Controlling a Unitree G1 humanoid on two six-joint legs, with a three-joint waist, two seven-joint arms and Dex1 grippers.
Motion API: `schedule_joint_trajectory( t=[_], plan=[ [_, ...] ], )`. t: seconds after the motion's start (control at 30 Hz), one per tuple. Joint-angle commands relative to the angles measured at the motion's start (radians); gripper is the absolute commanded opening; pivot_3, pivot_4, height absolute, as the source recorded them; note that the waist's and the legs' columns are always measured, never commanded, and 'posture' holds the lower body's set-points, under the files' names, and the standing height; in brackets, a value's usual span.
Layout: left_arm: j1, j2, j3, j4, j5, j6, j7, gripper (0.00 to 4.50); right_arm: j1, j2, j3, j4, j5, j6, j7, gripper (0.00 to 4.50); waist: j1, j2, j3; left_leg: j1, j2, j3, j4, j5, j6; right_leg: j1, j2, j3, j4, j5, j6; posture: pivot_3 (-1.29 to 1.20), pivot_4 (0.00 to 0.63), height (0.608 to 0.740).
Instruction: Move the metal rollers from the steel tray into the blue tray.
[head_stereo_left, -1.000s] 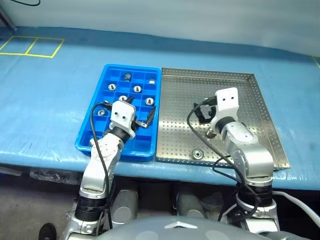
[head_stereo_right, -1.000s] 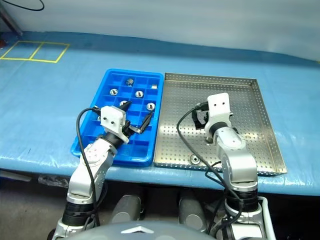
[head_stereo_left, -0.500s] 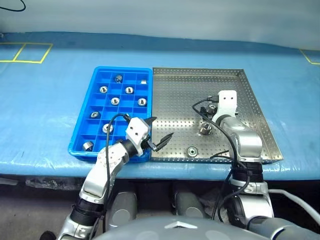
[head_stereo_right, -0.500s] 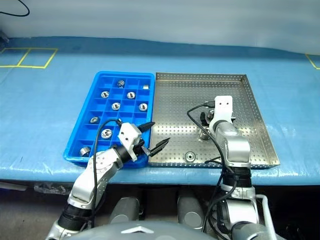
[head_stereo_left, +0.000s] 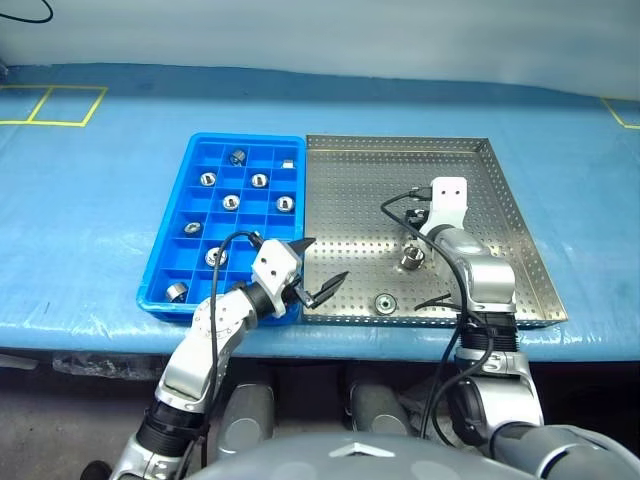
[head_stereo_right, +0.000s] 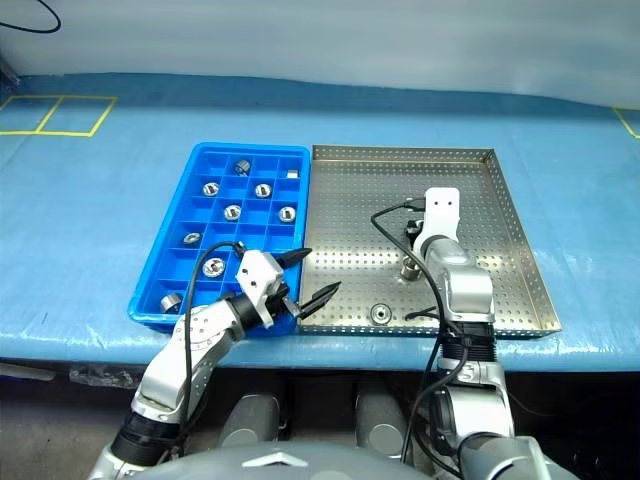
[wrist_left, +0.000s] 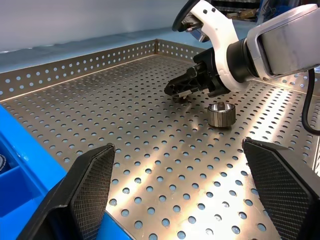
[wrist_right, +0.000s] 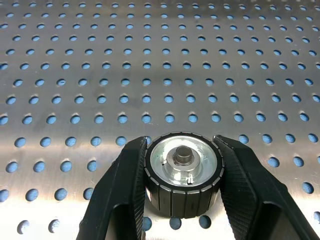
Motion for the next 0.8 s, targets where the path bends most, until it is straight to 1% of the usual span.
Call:
schedule_joint_trajectory(
  t=[0.03, 0.1, 0.17, 0.23, 0.4, 0.57, 0.8],
  plan=[
    [0.015, -0.007, -0.008, -0.047, -0.006, -0.005, 0.019, 4.5, -0.001, 0.0, 0.001, -0.086, 0.009, 0.005, 0.0, 1.71, 0.0, 0.001, 0.0, 0.0, 0.0, 0.0, 0.0, 0.0, 0.0, 0.0, 0.0, 0.0, 0.0, 0.0, 0.001, 0.04, 0.15, 0.74],
    [0.024, -0.015, 0.006, -0.05, 0.002, -0.019, 0.044, 4.5, -0.002, 0.002, 0.009, -0.108, 0.008, 0.007, 0.002, 1.71, 0.0, 0.001, 0.0, 0.0, 0.0, 0.0, 0.0, 0.0, 0.0, 0.0, 0.0, 0.0, 0.0, -0.001, 0.001, 0.04, 0.15, 0.74],
    [0.041, -0.037, 0.049, -0.055, 0.01, -0.034, 0.106, 4.5, -0.015, 0.008, 0.042, -0.151, 0.008, 0.004, 0.017, 1.71, -0.002, 0.002, 0.001, 0.0, 0.0, 0.0, 0.0, 0.0, 0.0, 0.0, 0.0, 0.0, 0.0, -0.001, 0.001, 0.05, 0.15, 0.74],
    [0.059, -0.047, 0.095, -0.067, 0.014, -0.04, 0.154, 4.5, -0.037, 0.019, 0.095, -0.189, 0.006, 0.002, 0.038, 1.71, -0.004, 0.003, 0.001, 0.0, 0.001, 0.0, 0.0, 0.0, 0.0, -0.001, 0.0, 0.0, 0.0, -0.001, 0.001, 0.07, 0.15, 0.74],
    [0.104, -0.058, 0.164, -0.107, 0.003, -0.042, 0.216, 4.5, -0.082, 0.063, 0.204, -0.224, 0.009, -0.004, 0.084, 1.71, 0.0, 0.003, 0.001, 0.001, 0.003, 0.0, -0.001, 0.0, 0.0, -0.001, 0.003, -0.001, 0.002, -0.001, -0.001, 0.12, 0.15, 0.74],
    [0.185, -0.055, 0.203, -0.167, 0.004, -0.043, 0.253, 4.5, -0.141, 0.134, 0.324, -0.211, 0.004, -0.038, 0.132, 1.71, 0.023, 0.003, 0.001, 0.0, 0.002, 0.0, -0.002, 0.0, 0.0, -0.002, 0.002, -0.001, 0.001, -0.001, -0.001, 0.2, 0.15, 0.74],
    [0.281, -0.065, 0.227, -0.22, 0.018, -0.064, 0.307, 4.5, -0.173, 0.224, 0.412, -0.122, -0.003, -0.098, 0.169, 1.71, 0.072, 0.003, 0.001, 0.0, 0.002, -0.002, -0.003, 0.0, 0.0, -0.002, 0.001, -0.003, 0.0, -0.002, -0.002, 0.3, 0.15, 0.74]
  ],
)
